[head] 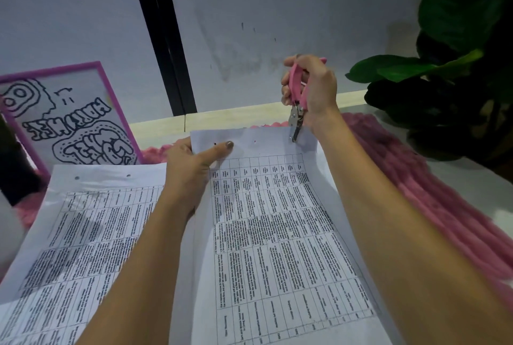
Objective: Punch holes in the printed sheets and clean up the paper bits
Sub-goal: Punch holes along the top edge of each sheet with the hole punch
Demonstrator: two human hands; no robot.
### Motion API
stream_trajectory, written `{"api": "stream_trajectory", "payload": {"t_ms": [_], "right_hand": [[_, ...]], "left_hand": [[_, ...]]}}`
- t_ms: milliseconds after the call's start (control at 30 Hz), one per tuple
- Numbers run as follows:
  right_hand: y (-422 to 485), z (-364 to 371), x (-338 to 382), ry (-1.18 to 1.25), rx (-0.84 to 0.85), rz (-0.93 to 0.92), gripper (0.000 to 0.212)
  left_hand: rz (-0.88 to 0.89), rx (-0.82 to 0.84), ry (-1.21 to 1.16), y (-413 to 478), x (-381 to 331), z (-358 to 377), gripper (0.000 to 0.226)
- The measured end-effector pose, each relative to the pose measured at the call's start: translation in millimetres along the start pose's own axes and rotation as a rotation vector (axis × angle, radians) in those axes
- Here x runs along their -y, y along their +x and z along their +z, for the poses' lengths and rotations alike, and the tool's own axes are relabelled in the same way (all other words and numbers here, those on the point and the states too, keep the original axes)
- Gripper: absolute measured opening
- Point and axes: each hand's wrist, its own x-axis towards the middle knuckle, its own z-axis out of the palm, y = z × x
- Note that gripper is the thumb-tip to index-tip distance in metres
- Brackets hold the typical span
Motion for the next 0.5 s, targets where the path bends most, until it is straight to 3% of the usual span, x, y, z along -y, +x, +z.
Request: {"api": "stream_trajectory", "payload": {"t_ms": [500], "right_hand": [[-2.4, 3.6, -9.5, -0.021, 0.000, -0.016, 0.021]], "left_hand": [[0.014, -0.022, 0.016, 5.9, 8.3, -1.4, 0.014]]}}
